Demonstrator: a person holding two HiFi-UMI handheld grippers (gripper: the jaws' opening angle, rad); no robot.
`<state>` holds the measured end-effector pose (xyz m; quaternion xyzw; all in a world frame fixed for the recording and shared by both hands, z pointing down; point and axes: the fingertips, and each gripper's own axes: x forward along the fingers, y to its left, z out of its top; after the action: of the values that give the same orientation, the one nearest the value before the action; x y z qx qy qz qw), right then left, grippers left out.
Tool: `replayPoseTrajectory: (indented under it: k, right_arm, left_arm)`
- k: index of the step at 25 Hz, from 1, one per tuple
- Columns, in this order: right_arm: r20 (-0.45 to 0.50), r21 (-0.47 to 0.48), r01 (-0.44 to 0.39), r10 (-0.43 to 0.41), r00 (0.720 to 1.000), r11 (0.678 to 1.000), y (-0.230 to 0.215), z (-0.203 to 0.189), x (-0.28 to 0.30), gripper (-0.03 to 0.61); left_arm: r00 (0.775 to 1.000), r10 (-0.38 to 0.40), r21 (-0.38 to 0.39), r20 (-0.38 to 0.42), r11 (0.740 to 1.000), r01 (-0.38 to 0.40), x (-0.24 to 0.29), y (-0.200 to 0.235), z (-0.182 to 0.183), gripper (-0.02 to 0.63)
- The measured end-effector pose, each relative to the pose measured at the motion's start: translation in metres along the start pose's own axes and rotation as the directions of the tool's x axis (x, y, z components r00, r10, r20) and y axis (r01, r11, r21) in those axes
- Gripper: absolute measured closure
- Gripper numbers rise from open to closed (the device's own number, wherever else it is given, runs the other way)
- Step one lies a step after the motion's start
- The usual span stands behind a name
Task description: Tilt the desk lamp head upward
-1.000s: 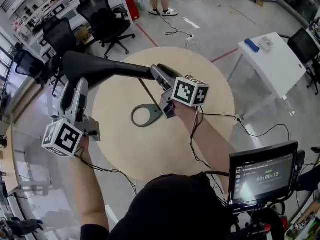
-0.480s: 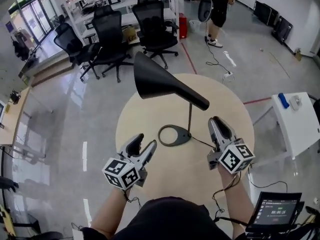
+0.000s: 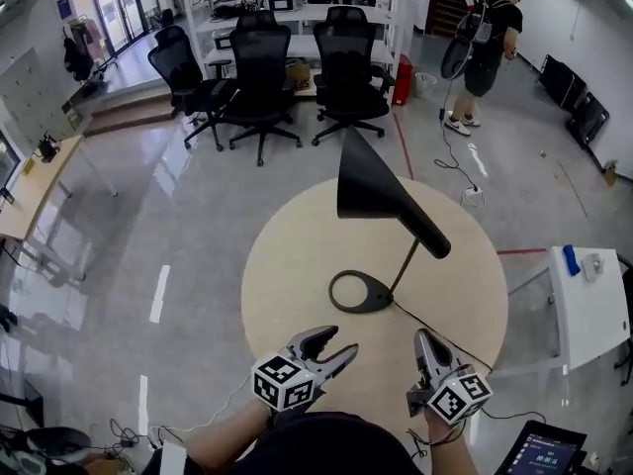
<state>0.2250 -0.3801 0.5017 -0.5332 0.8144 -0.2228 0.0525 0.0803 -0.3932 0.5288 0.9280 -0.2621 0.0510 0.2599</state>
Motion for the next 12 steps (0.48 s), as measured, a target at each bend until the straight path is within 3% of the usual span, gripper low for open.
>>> replayPoseTrajectory:
  k: [6,12]
  right_arm:
    - [-0.076,-0.061,-0.057,0.052,0.996,0.996,0.042,-0.036,0.005,0.574]
    - [-0.094,-0.09,-0.09,0.082,0.992,0.992,0.063,-0.049,0.011,0.574]
  left_arm:
    - [0.997,-0.066,-0.007,-0.051,0.998,0.066,0.004,-0.022,-0.022,0.364]
    - [0.991,-0.101,0.051,-0.085,0.993,0.105,0.008,-0.032,-0.025,0.364]
